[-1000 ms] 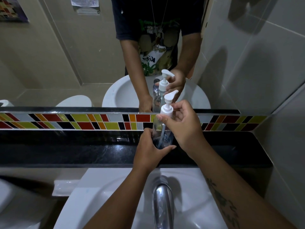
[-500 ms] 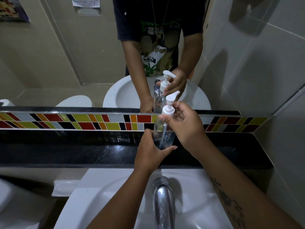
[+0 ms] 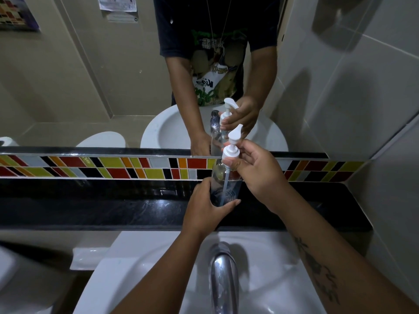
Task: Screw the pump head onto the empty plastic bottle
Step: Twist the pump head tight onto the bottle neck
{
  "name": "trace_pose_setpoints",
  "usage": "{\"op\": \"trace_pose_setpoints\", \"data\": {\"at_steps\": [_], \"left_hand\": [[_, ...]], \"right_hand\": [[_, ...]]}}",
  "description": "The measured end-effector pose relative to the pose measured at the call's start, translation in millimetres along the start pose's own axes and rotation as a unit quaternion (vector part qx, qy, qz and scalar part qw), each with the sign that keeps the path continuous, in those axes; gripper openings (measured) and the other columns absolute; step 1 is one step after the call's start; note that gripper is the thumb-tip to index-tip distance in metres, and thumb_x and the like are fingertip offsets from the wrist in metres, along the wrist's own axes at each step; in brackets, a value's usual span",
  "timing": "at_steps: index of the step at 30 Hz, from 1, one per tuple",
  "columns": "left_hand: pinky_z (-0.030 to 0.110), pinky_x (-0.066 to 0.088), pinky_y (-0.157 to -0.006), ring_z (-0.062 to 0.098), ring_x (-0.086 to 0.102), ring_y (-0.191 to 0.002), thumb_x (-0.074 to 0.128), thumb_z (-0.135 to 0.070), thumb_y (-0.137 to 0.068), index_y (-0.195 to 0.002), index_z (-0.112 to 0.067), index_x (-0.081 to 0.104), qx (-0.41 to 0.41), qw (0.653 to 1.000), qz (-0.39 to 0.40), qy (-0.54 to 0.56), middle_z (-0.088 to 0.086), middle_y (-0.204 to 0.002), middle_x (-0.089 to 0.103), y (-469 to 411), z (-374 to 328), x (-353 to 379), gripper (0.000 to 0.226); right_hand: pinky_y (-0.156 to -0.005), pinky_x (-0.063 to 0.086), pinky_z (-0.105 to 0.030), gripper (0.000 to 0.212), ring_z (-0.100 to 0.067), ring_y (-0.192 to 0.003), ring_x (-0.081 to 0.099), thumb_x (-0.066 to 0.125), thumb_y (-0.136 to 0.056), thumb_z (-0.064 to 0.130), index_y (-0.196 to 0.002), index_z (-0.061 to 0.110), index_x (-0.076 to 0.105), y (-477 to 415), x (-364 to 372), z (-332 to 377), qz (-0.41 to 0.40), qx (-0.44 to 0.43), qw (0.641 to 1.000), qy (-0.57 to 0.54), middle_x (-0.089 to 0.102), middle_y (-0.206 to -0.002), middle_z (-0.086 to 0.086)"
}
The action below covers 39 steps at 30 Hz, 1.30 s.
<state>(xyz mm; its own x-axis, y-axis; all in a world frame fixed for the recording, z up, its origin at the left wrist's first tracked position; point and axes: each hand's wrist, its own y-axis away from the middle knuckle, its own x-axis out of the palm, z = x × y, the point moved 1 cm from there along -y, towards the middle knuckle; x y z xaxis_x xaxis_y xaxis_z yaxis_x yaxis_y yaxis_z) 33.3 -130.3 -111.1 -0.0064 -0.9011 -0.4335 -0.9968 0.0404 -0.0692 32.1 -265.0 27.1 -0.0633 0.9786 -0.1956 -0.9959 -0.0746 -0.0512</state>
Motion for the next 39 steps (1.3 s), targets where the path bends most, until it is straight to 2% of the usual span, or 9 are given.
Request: {"op": "trace_pose_setpoints", "data": {"at_steps": [5, 14, 20, 24, 27, 29, 32, 35, 39], "left_hand": [[0.043, 0.064, -0.090, 0.013, 0.067, -0.108, 0.090, -0.057, -0.068, -0.115, -0.035, 0.056, -0.002, 1.000, -0.012, -0.007, -0.005, -0.117, 0.065, 2, -2, 2, 0.062], [0.042, 0.063, -0.088, 0.012, 0.066, -0.106, 0.083, -0.062, -0.064, -0.112, -0.036, 0.055, -0.007, 1.000, -0.015, -0.005, -0.007, -0.114, 0.063, 3, -5, 2, 0.061], [0.044, 0.064, -0.086, 0.013, 0.068, -0.104, 0.080, -0.067, -0.060, -0.108, -0.034, 0.056, -0.010, 1.000, -0.017, 0.004, -0.007, -0.112, 0.065, 2, -2, 3, 0.063], [0.044, 0.063, -0.085, 0.014, 0.067, -0.104, 0.081, -0.068, -0.061, -0.109, -0.034, 0.056, -0.007, 1.000, -0.019, 0.007, -0.007, -0.111, 0.065, 2, -1, 4, 0.064], [0.045, 0.064, -0.086, 0.014, 0.068, -0.106, 0.082, -0.066, -0.061, -0.112, -0.034, 0.057, -0.005, 1.000, -0.011, 0.012, -0.006, -0.114, 0.067, 1, 0, 3, 0.065], [0.046, 0.064, -0.087, 0.014, 0.068, -0.106, 0.085, -0.065, -0.061, -0.111, -0.035, 0.057, -0.006, 1.000, -0.010, 0.017, -0.006, -0.115, 0.067, 1, 0, 3, 0.065], [0.046, 0.064, -0.087, 0.015, 0.069, -0.105, 0.089, -0.062, -0.061, -0.105, -0.039, 0.055, -0.004, 1.000, -0.019, 0.021, -0.007, -0.112, 0.067, 0, 0, 2, 0.061], [0.046, 0.064, -0.086, 0.016, 0.069, -0.103, 0.093, -0.058, -0.063, -0.102, -0.038, 0.054, -0.001, 1.000, -0.024, 0.011, -0.008, -0.109, 0.066, -1, 1, 2, 0.058], [0.046, 0.064, -0.088, 0.015, 0.069, -0.105, 0.087, -0.064, -0.060, -0.105, -0.038, 0.054, -0.003, 1.000, -0.020, 0.016, -0.008, -0.111, 0.066, 0, 0, 3, 0.061]], "right_hand": [[-0.097, 0.053, -0.037, 0.038, -0.016, -0.111, 0.065, 0.066, -0.088, 0.012, -0.125, 0.016, 0.056, 1, 5, -1, -0.023, 0.002, 1.000, -0.007, 0.069, -0.120, -0.005], [-0.098, 0.052, -0.042, 0.029, -0.013, -0.111, 0.063, 0.067, -0.087, 0.016, -0.110, 0.031, 0.055, 1, 10, -5, -0.052, -0.036, 0.998, 0.011, 0.067, -0.118, -0.001], [-0.099, 0.052, -0.037, 0.031, -0.008, -0.110, 0.063, 0.067, -0.087, 0.016, -0.105, 0.038, 0.054, 1, 12, -9, -0.061, -0.064, 0.996, 0.021, 0.066, -0.112, 0.008], [-0.096, 0.053, -0.041, 0.028, -0.014, -0.111, 0.063, 0.066, -0.088, 0.019, -0.113, 0.027, 0.056, 3, 16, -15, -0.090, -0.092, 0.991, 0.035, 0.066, -0.116, -0.002], [-0.095, 0.054, -0.039, 0.027, -0.013, -0.112, 0.063, 0.065, -0.090, 0.019, -0.113, 0.028, 0.055, 4, 21, -18, -0.108, -0.092, 0.990, 0.024, 0.066, -0.117, -0.001], [-0.097, 0.052, -0.036, 0.029, -0.013, -0.114, 0.062, 0.063, -0.091, 0.018, -0.118, 0.026, 0.056, 3, 19, -17, -0.084, -0.072, 0.994, 0.006, 0.065, -0.121, -0.001], [-0.097, 0.048, -0.022, 0.040, -0.006, -0.118, 0.059, 0.060, -0.093, 0.016, -0.131, 0.023, 0.052, 1, 9, -13, -0.025, -0.036, 0.999, -0.017, 0.063, -0.128, 0.001], [-0.098, 0.049, -0.024, 0.040, -0.005, -0.117, 0.059, 0.059, -0.093, 0.016, -0.132, 0.022, 0.052, 2, 5, -8, -0.003, -0.025, 1.000, -0.009, 0.063, -0.128, 0.003], [-0.098, 0.050, -0.026, 0.038, -0.007, -0.115, 0.060, 0.062, -0.091, 0.013, -0.127, 0.020, 0.054, 1, 7, -8, -0.039, -0.031, 0.999, 0.011, 0.065, -0.123, 0.001]]}}
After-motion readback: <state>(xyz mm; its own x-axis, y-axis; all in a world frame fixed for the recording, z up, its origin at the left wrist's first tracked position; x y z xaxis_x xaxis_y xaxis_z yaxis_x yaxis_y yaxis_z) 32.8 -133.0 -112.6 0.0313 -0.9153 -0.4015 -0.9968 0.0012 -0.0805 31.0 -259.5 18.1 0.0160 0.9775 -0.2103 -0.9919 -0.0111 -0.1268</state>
